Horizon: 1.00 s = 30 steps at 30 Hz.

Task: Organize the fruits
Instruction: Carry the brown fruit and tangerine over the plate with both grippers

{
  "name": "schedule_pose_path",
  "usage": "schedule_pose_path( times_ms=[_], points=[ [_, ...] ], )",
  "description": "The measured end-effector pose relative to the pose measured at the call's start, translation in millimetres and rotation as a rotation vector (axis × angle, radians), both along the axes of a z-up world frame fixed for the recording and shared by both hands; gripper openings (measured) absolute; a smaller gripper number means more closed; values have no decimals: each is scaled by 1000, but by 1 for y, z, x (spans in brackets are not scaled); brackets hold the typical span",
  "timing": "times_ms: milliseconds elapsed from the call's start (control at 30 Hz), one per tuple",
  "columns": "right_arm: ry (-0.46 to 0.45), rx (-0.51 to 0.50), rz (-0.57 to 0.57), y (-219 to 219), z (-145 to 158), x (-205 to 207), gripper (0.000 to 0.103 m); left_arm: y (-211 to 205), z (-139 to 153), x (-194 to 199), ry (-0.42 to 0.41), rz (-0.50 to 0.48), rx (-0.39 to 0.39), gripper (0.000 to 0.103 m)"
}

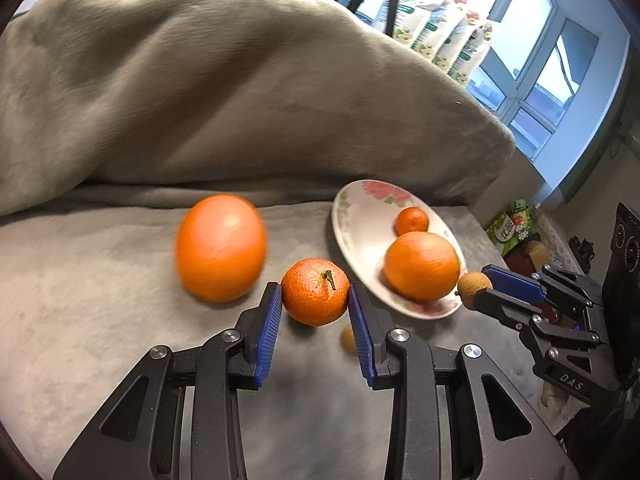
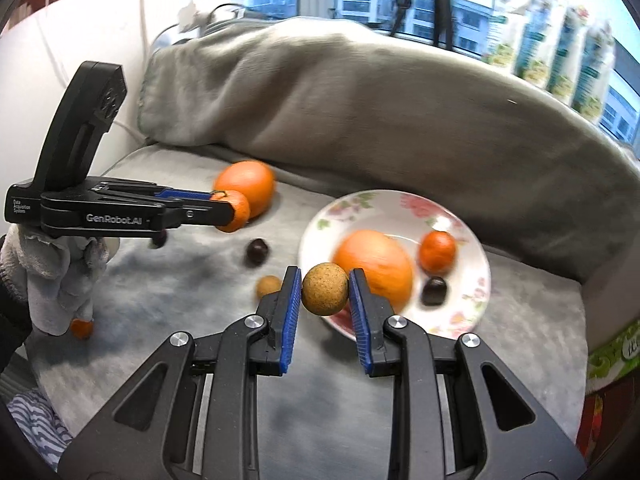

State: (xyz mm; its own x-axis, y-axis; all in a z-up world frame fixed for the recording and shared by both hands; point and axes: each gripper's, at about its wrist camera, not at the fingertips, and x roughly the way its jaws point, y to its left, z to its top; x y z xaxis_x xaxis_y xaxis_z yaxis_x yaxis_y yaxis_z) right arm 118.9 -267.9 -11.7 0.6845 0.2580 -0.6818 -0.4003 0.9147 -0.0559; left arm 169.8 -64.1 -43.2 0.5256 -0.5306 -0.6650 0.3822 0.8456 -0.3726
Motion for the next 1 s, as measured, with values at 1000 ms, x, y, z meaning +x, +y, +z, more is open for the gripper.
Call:
schedule_pose_path(
  times_ms=[1000],
  points=[
    [50,8,-126,-64,-28,26,26,-78,3,51,9,-41,45,33]
  ],
)
